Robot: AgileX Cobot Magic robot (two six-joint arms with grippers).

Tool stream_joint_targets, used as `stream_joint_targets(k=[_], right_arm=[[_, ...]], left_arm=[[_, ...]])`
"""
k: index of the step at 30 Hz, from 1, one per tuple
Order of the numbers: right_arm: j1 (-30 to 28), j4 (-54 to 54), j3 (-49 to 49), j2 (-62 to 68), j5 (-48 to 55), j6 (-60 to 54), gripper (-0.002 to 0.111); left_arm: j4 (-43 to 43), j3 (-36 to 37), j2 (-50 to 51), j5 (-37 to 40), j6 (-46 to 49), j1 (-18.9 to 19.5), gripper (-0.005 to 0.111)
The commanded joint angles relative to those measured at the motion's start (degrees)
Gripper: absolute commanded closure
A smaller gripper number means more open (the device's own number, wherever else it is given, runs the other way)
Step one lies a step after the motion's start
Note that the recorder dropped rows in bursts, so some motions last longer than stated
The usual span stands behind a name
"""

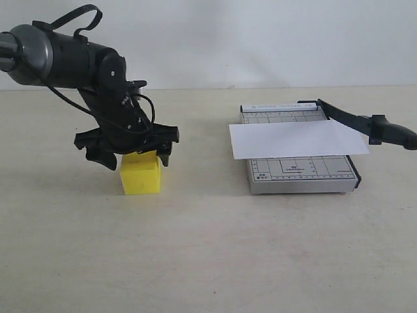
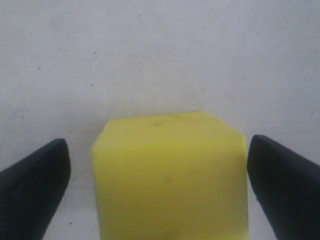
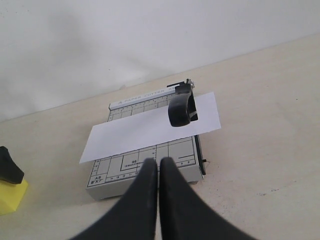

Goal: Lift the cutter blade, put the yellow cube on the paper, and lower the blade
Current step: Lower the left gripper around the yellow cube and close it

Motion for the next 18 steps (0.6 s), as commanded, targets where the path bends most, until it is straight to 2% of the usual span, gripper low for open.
stream_joint_targets(k=[1, 4, 7, 15, 16, 18], right_arm=[[0.02, -0.50, 0.26, -0.50, -0.05, 0.25, 0.107], [0.02, -0.50, 0.26, -0.50, -0.05, 0.25, 0.107], [0.02, -0.50, 0.26, -0.50, -0.05, 0.25, 0.107], [0.02, -0.50, 0.26, -0.50, -0.05, 0.25, 0.107], [0.02, -0.50, 0.26, -0.50, -0.05, 0.25, 0.107], [0.02, -0.50, 0.26, -0.50, -0.05, 0.25, 0.107]], left_arm=[[-0.66, -0.35, 0.07, -0.30, -0.49, -0.26, 0.017], [-0.66, -0.35, 0.07, -0.30, -0.49, -0.26, 0.020], [-0.66, -0.35, 0.07, -0.08, -0.49, -0.26, 0.033], [-0.66, -0.77, -0.04, 2.11, 0.14, -0.26, 0.097], [-0.66, -1.53, -0.44, 2.87, 2.11, -0.39, 0.102], [-0.75, -3.46, -1.91, 3.05, 5.02, -0.97, 0.102]])
